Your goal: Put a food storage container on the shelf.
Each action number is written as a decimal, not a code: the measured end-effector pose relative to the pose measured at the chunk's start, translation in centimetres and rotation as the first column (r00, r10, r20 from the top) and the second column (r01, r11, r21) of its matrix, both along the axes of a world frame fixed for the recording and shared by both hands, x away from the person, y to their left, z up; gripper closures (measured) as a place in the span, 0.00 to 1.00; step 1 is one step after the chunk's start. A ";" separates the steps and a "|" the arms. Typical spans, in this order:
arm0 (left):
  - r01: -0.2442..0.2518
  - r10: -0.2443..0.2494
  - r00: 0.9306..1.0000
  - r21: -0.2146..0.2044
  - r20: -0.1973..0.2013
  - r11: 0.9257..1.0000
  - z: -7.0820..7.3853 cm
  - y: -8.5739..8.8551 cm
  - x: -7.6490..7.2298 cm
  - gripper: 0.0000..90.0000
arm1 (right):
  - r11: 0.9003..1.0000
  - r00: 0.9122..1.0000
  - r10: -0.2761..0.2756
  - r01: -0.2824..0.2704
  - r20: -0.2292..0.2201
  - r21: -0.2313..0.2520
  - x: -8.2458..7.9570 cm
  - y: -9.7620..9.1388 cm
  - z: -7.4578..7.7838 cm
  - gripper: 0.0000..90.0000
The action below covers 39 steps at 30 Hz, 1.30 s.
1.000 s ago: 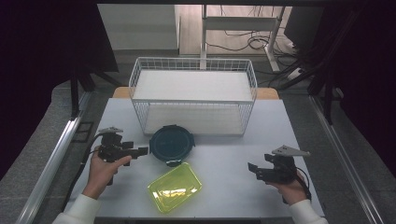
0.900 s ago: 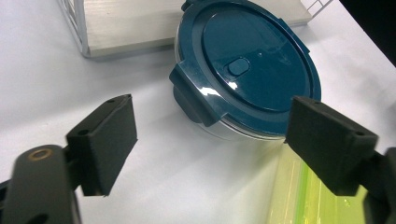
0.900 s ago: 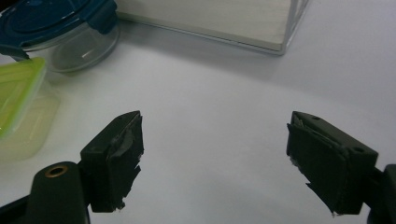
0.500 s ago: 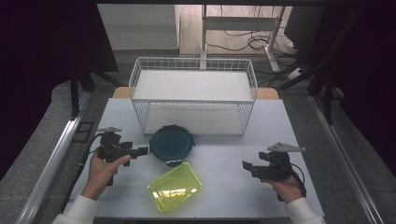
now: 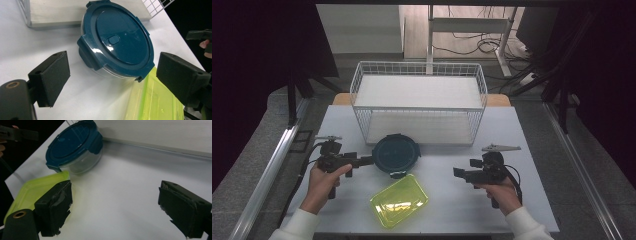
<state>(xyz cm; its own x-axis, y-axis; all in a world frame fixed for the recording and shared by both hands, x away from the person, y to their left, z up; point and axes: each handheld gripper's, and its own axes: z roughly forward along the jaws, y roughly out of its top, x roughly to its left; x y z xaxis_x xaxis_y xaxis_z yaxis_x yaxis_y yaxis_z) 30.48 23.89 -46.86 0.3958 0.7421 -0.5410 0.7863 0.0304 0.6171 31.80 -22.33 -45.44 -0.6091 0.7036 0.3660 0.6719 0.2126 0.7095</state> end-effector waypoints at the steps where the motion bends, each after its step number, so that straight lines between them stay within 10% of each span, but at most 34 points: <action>1: -0.001 0.001 1.000 -0.002 -0.002 1.000 -0.1 0.0 0.1 0.13 | 1.000 1.000 0.005 -0.005 -0.008 0.001 0.2 0.4 0.0 0.13; 17: 0.004 -0.006 0.999 -0.039 -0.052 0.999 -1.6 -0.5 2.0 0.12 | 0.994 0.985 0.058 -0.041 -0.160 0.103 4.4 6.4 -1.6 0.10; 39: -0.009 0.002 0.996 -0.077 -0.087 0.997 -3.2 -1.2 3.6 0.10 | 0.994 0.960 0.065 -0.037 -0.273 0.106 8.1 11.7 -4.0 0.11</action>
<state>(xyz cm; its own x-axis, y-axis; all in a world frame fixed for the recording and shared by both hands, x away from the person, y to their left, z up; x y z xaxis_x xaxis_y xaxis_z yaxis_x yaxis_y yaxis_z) 34.07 22.70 -50.05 0.3409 0.6986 -0.6291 0.8364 0.0800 0.5422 39.94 -10.59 -49.40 -0.5085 0.6262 0.5911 0.8346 0.1894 0.5173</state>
